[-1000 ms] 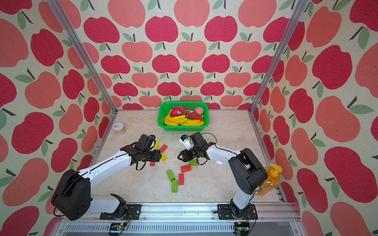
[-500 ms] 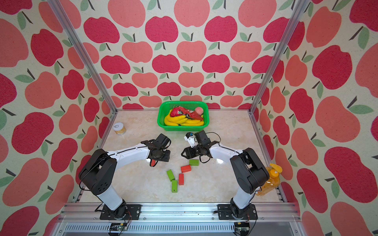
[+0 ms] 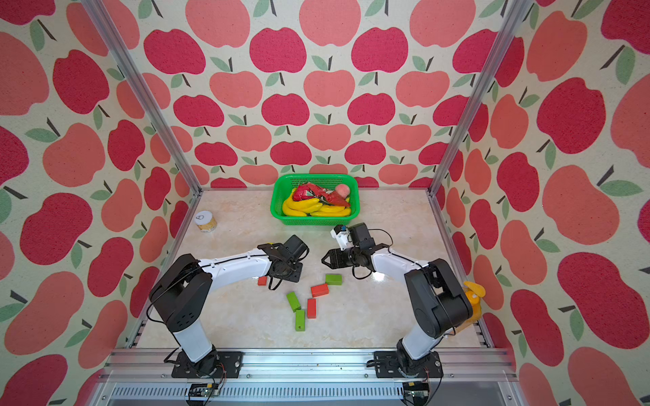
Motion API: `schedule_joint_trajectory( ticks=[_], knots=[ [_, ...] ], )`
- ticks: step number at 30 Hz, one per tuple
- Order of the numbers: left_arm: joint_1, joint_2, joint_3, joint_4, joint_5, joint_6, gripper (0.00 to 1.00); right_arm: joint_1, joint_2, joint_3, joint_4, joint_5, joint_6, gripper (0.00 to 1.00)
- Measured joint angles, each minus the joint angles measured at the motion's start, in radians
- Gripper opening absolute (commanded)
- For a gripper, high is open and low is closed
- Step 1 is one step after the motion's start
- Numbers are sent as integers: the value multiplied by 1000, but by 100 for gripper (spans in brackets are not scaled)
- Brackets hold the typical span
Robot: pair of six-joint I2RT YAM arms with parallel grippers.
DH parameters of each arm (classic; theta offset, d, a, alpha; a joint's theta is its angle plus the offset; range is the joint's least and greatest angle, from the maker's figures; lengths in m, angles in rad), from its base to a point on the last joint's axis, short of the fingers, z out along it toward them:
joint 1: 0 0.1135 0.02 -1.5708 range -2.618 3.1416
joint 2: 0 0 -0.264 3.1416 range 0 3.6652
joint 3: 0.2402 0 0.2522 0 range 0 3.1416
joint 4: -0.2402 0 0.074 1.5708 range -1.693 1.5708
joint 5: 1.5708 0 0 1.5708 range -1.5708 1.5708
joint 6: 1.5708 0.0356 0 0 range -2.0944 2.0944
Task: Assemble the letter k with building blocks
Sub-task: Adjust the building block at the center of the board.
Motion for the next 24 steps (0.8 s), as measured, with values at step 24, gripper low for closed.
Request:
schedule_joint_trajectory(
  ticks=[24],
  knots=[
    [-12,48,17,-23,7,9,51,0,0,0,0,-11,0,59]
  ],
)
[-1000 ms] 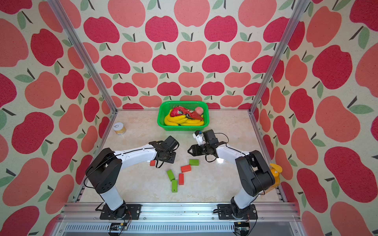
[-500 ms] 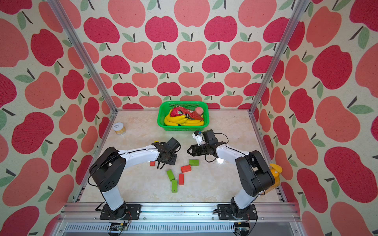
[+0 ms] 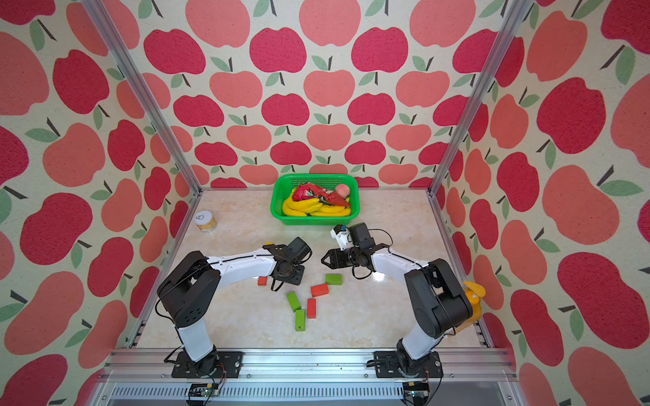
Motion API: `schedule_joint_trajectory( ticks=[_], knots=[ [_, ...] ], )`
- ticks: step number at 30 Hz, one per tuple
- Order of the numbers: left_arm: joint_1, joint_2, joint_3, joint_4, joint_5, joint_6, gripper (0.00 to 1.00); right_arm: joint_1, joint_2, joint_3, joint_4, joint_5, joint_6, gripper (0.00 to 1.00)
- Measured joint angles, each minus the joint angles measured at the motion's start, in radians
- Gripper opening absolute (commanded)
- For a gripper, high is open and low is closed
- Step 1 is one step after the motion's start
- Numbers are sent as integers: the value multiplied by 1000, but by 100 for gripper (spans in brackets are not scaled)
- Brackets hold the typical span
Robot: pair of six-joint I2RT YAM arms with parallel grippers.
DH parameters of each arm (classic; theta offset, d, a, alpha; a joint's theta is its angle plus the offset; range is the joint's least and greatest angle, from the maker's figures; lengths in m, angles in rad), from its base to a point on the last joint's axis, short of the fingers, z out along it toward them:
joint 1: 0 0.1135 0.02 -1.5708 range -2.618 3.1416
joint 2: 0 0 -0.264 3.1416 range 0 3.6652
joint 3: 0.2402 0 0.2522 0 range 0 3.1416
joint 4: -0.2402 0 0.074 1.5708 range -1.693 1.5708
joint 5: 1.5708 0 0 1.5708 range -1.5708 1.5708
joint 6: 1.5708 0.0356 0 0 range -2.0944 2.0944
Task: Assemble the letter k with building blocks
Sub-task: Adjust the building block at the center of the board.
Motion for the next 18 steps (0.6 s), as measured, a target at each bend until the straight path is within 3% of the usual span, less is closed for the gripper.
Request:
schedule_joint_trajectory(
  ticks=[18],
  knots=[
    [13,0,0,-1,0,1,56,0,0,0,0,-8,0,59]
  ],
)
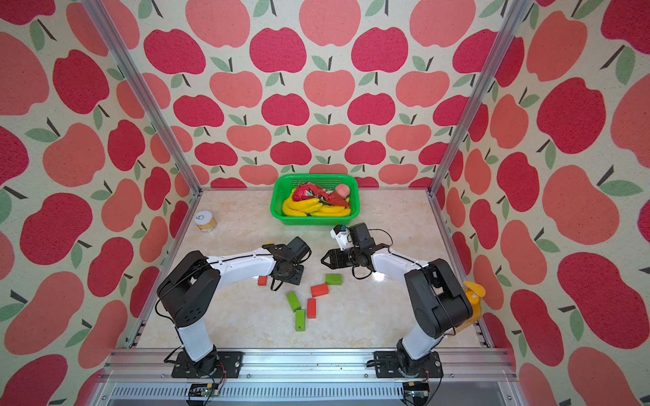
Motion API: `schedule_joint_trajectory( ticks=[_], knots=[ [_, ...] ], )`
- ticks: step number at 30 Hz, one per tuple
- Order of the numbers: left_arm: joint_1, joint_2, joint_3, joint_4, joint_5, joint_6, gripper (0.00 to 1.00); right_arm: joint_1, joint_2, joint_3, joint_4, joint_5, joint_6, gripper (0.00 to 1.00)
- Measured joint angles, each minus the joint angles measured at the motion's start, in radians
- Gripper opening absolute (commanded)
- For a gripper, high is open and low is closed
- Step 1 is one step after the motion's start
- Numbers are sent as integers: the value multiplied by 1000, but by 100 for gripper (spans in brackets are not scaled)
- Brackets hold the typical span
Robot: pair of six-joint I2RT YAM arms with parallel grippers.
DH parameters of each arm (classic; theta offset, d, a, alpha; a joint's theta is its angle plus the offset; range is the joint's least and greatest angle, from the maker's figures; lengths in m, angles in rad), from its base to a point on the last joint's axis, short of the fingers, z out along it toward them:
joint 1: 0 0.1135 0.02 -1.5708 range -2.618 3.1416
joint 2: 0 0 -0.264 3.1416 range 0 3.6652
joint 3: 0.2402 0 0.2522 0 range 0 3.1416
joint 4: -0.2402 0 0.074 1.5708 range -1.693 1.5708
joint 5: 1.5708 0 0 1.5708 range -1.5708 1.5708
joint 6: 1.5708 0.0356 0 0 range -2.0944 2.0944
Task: Assemble the letter k with building blocks
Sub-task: Adjust the building block at the center of the board.
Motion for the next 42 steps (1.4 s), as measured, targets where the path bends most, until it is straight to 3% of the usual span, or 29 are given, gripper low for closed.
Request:
schedule_joint_trajectory(
  ticks=[21,30,32,38,42],
  knots=[
    [7,-43,6,12,35,37,58,0,0,0,0,-7,0,58],
    [74,50,181,13,33,57,55,0,0,-1,8,-7,3,58],
    [78,85,211,10,18,61,58,0,0,-2,11,-7,4,58],
    [79,133,253,-14,-49,110,65,0,0,-2,18,-7,4,58],
    [117,83,191,12,-19,212,65,0,0,-2,19,-7,4,59]
  ],
)
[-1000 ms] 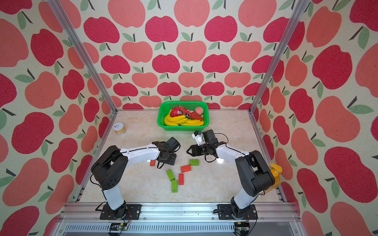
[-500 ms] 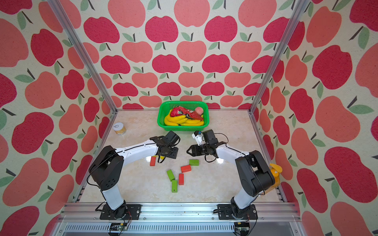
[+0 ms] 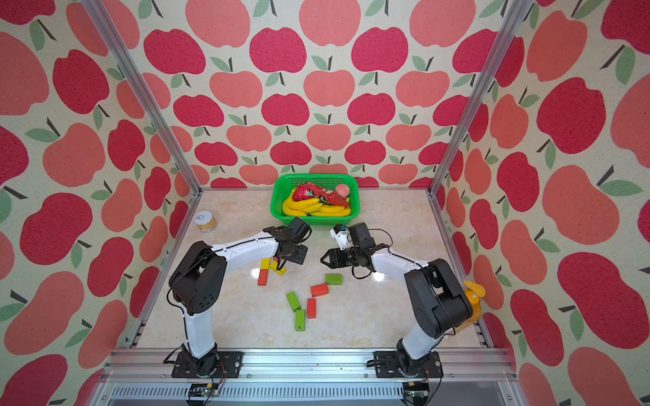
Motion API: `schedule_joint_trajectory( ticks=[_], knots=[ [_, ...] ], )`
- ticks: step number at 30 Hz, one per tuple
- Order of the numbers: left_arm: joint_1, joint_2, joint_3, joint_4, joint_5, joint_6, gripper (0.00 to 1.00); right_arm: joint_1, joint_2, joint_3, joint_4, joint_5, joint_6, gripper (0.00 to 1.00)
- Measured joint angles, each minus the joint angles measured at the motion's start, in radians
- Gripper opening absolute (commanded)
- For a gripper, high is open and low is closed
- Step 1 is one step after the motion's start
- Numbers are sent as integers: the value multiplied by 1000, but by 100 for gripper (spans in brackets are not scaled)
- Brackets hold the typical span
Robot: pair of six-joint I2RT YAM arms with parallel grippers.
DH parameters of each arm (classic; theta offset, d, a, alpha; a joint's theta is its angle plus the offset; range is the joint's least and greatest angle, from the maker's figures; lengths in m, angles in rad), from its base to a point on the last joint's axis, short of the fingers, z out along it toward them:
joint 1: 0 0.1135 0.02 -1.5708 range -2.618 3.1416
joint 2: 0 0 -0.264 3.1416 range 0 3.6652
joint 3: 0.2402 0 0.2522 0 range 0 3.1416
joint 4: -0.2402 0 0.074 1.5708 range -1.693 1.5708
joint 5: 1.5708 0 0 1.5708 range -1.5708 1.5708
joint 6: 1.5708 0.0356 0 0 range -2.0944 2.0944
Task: Assemble the letter k with building blocks
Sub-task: Adjust the building block at the center of the board.
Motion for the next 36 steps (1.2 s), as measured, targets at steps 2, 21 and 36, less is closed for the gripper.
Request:
schedule_joint_trajectory(
  ticks=[2,21,36],
  knots=[
    [45,-45,-42,9,52,62,65,0,0,0,2,0,1,59],
    [191,-84,-62,49,279,426,61,-1,6,0,13,-5,3,59],
    [192,-7,-60,77,253,472,59,-1,6,-30,59,-50,6,61]
  ],
)
